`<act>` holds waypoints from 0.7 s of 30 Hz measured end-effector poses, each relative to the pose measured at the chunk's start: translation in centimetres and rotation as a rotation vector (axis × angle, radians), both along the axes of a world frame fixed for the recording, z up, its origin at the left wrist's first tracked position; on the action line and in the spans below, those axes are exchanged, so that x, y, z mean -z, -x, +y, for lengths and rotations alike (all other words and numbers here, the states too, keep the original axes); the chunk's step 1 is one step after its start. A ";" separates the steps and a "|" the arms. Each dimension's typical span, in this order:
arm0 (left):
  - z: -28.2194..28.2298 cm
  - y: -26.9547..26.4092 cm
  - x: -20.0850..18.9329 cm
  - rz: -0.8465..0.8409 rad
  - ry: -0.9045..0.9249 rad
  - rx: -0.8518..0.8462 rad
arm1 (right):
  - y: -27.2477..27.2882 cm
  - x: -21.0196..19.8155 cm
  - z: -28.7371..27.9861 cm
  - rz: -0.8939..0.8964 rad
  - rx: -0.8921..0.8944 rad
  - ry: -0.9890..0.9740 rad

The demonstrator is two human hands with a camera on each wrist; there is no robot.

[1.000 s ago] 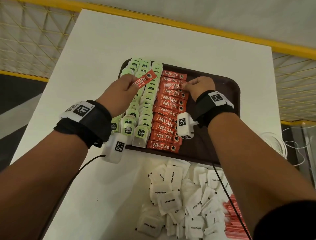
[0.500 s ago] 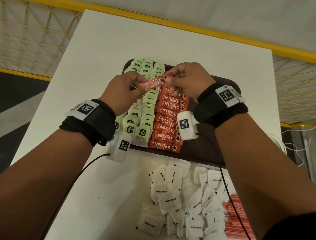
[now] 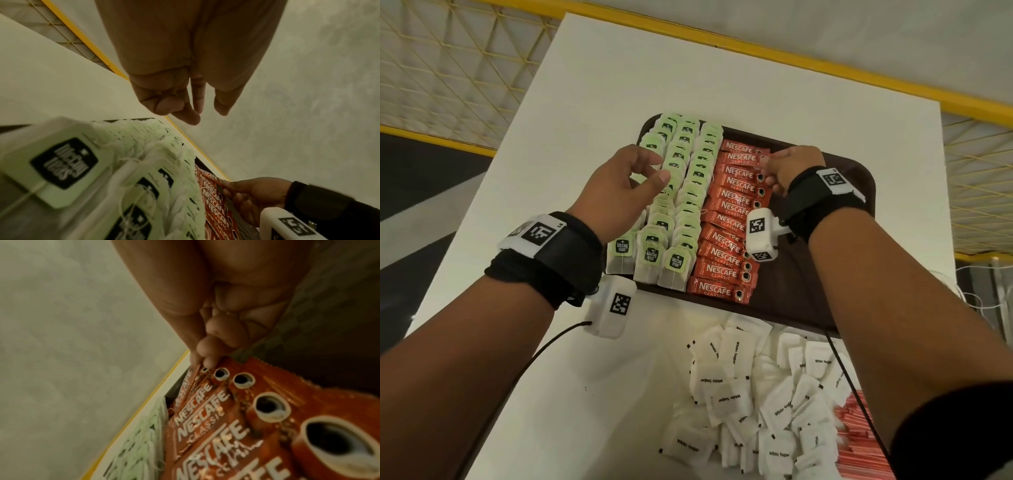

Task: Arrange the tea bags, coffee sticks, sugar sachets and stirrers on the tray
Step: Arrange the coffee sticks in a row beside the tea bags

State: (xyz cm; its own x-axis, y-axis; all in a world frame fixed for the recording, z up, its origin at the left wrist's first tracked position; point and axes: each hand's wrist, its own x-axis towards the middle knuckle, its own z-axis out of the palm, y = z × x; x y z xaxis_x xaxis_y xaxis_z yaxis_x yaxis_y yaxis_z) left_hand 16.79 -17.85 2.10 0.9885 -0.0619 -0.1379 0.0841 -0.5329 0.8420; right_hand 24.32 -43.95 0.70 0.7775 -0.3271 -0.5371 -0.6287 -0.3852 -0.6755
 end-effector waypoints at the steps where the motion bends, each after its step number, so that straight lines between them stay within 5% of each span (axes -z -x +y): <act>1: 0.2 0.2 0.0 0.003 -0.001 -0.001 | 0.0 0.1 0.0 -0.006 -0.031 0.047; 8: 0.8 2.0 -1.0 0.004 -0.033 0.056 | 2.7 -2.3 0.3 -0.032 -0.165 0.334; 13: 0.1 5.1 -2.2 0.038 -0.043 0.210 | 9.5 -5.4 1.6 -0.194 -0.205 0.307; 21: -1.4 11.7 -2.2 0.088 -0.109 0.547 | 23.8 -5.7 2.3 -0.138 -0.281 0.235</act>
State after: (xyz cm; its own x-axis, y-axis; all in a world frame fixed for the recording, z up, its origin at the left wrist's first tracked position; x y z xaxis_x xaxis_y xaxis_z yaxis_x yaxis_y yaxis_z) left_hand 5.07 -19.21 4.34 0.8008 -0.5429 -0.2531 -0.1612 -0.6023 0.7819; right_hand 0.47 -41.70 6.44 0.9138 -0.1930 -0.3575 -0.3866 -0.6835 -0.6192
